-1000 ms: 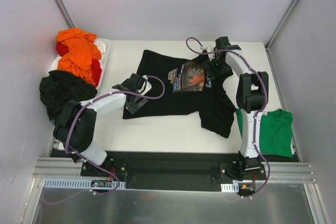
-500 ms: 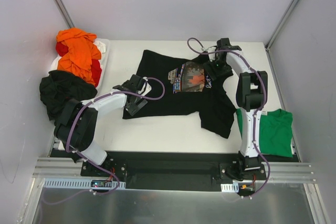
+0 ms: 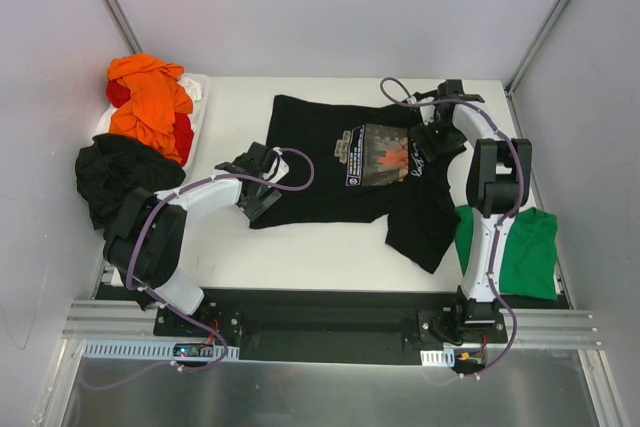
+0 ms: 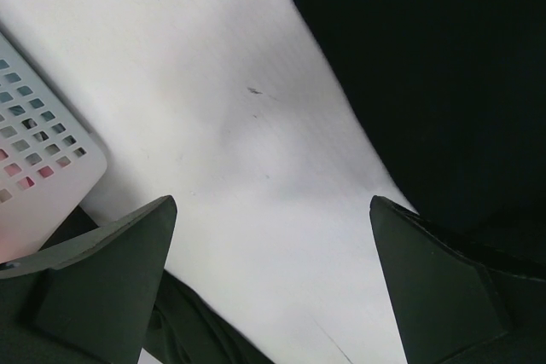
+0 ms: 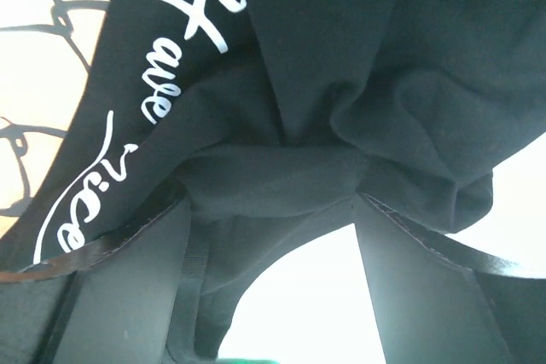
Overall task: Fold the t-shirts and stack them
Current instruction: Flatten out the tshirt
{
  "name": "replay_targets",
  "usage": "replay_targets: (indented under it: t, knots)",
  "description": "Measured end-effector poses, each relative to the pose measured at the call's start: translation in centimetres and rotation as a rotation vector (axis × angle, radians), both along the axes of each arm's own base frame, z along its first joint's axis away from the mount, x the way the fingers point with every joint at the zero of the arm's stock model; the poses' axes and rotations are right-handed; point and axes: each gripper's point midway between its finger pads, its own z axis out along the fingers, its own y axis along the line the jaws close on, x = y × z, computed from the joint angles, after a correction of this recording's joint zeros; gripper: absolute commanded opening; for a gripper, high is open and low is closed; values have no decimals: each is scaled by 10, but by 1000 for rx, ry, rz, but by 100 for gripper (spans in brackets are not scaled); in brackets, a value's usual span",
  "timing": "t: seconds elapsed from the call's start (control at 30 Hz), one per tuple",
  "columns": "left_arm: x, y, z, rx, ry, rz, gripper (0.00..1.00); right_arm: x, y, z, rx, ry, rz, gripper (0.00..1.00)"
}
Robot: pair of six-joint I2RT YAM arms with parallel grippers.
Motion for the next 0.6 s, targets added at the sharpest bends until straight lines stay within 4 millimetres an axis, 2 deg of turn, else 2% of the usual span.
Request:
replay_targets:
  t: [0.13, 0.27, 0.43, 0.6]
  knots:
    - [-1, -2, -1, -9, 5, -4, 97, -14, -25, 2, -62, 22, -23, 79]
    - [-1, -2, -4, -6, 16, -6, 97, -22, -33, 4, -95, 37, -21, 79]
    - [6, -6, -2, -8, 13, -7, 98, -22, -32, 8, -121, 38, -5, 80]
    - [40, -22, 30, -49, -81, -18, 99, -10, -15, 24, -141, -4, 31, 82]
